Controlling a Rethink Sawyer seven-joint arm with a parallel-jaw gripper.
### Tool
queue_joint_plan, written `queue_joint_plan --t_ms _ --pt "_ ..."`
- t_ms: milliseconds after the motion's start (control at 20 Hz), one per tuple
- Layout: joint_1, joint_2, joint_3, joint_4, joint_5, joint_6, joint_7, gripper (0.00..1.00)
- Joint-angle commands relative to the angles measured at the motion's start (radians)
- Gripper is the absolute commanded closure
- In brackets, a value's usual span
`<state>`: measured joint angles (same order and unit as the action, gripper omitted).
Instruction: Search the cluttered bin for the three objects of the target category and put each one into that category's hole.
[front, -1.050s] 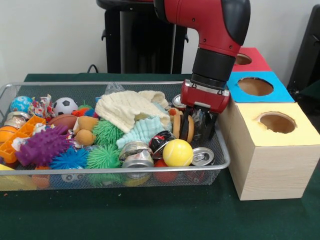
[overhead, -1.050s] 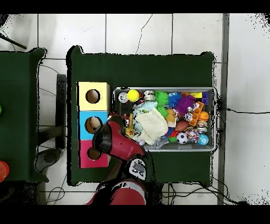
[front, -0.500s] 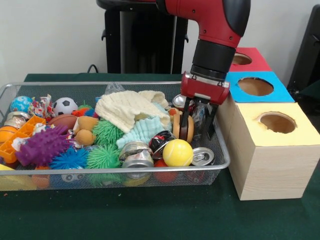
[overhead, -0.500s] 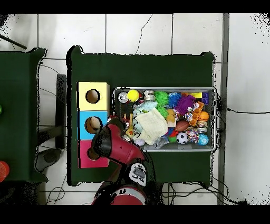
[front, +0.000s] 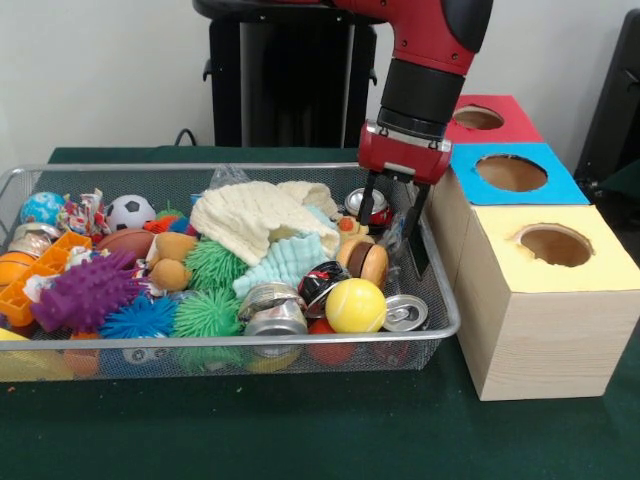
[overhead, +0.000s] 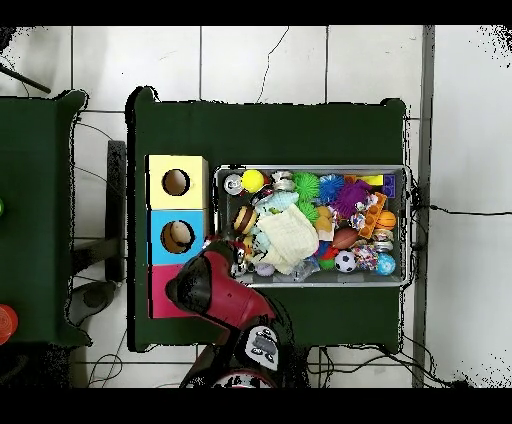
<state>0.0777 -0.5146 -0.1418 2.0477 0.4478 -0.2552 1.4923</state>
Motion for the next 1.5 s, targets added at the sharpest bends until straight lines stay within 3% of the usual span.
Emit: queue_joint_plan --t_ms 50,950,1500 --pt "-0.021 0.036 0.101 0.097 -0.049 0.09 0.23 0.0" --pt "-0.086 0.246 0.145 -0.021 -0.125 -0.185 0.277 0.0" --pt "-0.085 0.286 0.139 -0.007 -0.11 -0.224 0.243 0.0"
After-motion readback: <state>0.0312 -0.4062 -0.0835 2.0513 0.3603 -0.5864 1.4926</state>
